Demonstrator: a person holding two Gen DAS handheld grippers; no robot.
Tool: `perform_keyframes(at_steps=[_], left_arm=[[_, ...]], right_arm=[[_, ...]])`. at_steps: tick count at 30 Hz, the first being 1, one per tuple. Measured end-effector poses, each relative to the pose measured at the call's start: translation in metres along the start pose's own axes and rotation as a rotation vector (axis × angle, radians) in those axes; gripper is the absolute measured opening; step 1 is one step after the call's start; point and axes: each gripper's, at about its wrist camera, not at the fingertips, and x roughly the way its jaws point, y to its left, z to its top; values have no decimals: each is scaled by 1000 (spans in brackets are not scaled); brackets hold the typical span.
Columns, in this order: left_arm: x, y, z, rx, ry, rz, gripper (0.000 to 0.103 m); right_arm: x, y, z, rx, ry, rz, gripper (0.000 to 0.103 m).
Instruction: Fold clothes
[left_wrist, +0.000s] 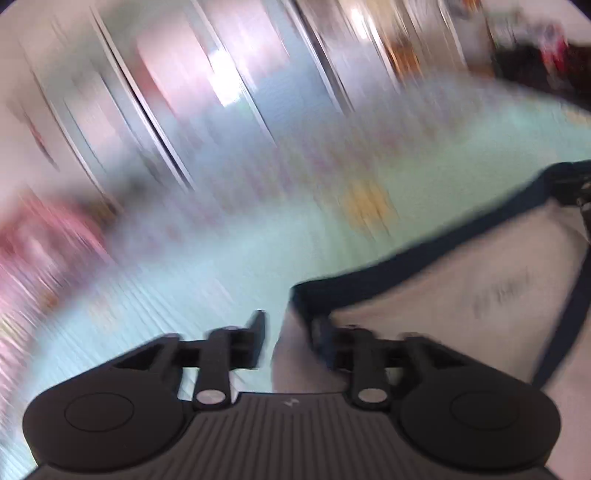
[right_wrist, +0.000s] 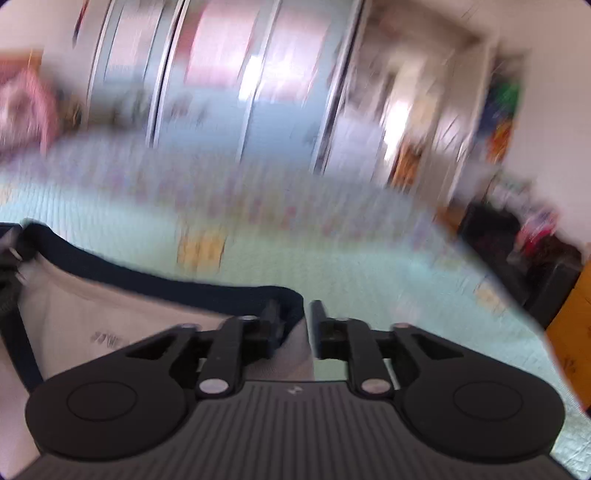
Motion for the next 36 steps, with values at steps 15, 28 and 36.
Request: perform_keyframes(at_steps=[15, 28, 36], left_arm=[[-135, 47, -145, -364, -54, -138, 57], [-166, 35, -201, -470, 104, -258, 60], [-172, 38, -209, -493, 112, -267, 62]], right_arm=[[-139, -165, -175, 563, 57, 69, 71], [-90, -131, -176, 435, 133, 106, 71], [-131, -179, -196, 739, 44, 43, 4]])
